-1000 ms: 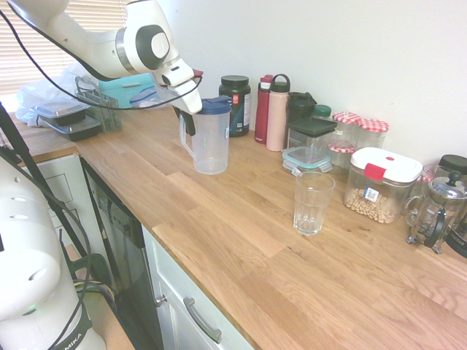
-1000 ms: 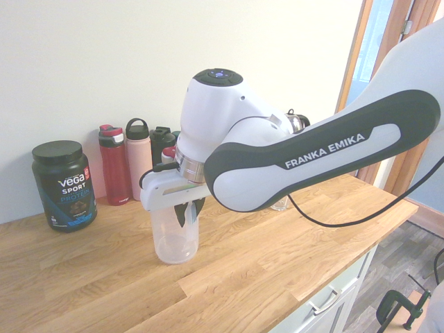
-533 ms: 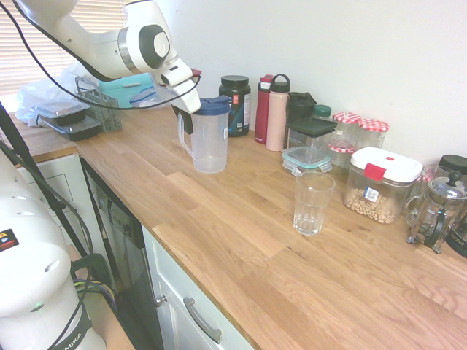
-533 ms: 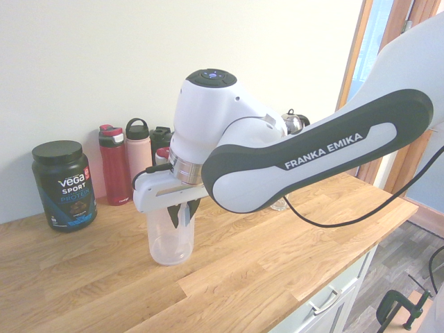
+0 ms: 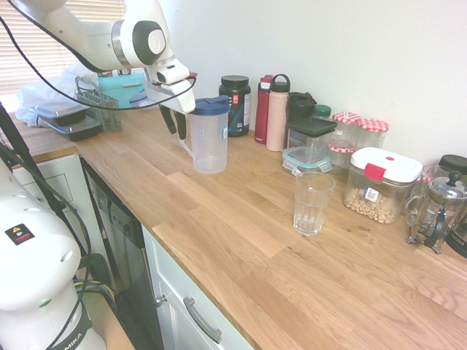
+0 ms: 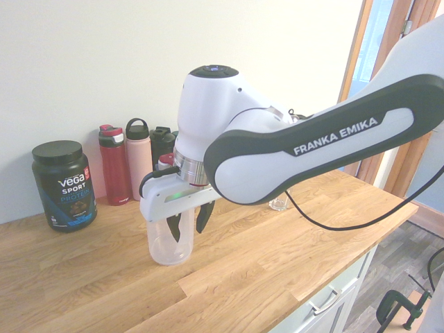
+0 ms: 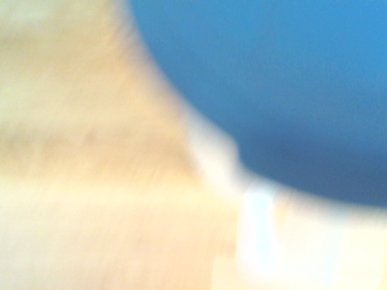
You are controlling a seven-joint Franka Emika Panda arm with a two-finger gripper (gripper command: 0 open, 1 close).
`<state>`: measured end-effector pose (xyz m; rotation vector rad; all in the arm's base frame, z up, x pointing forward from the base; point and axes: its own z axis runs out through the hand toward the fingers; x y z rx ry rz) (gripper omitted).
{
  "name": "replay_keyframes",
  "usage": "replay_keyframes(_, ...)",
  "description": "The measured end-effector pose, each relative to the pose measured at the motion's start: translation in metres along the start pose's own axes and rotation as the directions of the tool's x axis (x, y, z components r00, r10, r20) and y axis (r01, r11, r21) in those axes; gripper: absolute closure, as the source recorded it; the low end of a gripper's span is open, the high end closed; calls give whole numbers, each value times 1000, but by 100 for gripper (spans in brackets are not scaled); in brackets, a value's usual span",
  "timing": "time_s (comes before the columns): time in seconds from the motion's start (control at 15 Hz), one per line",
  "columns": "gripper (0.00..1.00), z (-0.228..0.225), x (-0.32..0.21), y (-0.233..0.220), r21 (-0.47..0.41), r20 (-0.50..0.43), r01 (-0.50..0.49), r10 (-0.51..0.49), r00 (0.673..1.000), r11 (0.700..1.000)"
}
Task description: Pour me some water
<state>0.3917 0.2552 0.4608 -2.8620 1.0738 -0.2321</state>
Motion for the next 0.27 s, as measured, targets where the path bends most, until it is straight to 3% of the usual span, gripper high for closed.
replay_keyframes(0.27, 0, -35, 1, 54, -68, 96, 161, -154, 983, 985)
